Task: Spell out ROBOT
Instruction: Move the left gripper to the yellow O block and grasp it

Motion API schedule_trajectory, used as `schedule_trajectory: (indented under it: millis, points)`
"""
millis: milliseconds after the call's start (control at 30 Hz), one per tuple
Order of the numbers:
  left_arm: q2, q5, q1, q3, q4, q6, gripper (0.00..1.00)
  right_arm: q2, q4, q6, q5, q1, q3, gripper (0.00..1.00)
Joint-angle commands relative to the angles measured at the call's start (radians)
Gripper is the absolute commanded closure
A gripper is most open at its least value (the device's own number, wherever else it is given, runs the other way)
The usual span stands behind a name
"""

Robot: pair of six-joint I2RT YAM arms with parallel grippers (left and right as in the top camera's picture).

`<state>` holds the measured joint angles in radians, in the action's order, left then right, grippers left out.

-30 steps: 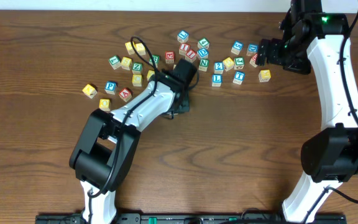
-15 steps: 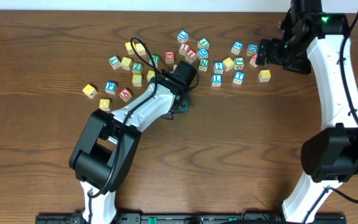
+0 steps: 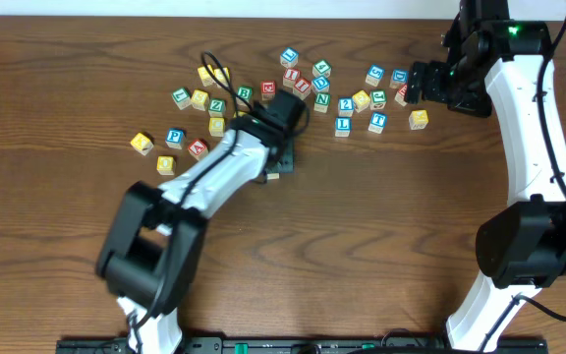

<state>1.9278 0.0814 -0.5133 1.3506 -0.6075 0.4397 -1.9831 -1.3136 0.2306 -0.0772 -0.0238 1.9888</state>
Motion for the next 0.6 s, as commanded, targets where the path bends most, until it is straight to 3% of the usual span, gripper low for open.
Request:
schedule_trajectory:
  millis: [0,233,433,567]
  points:
    - [-0.140,0.016,0.050,0.065,-0.005,-0.081,0.39,0.001,0.000,0.000,0.008,-0.004,0.011,0.01]
    - [-0.263,0.016,0.172,0.066,-0.107,-0.096,0.37,0.001,0.001,0.000,0.008,-0.004,0.011,0.01]
    - [-0.259,0.017,0.292,0.049,-0.305,-0.095,0.37,0.001,-0.006,0.000,0.008,-0.004,0.011,0.01]
    - [-0.259,0.016,0.402,-0.038,-0.292,-0.096,0.37,0.001,-0.006,0.000,0.008,-0.004,0.011,0.01]
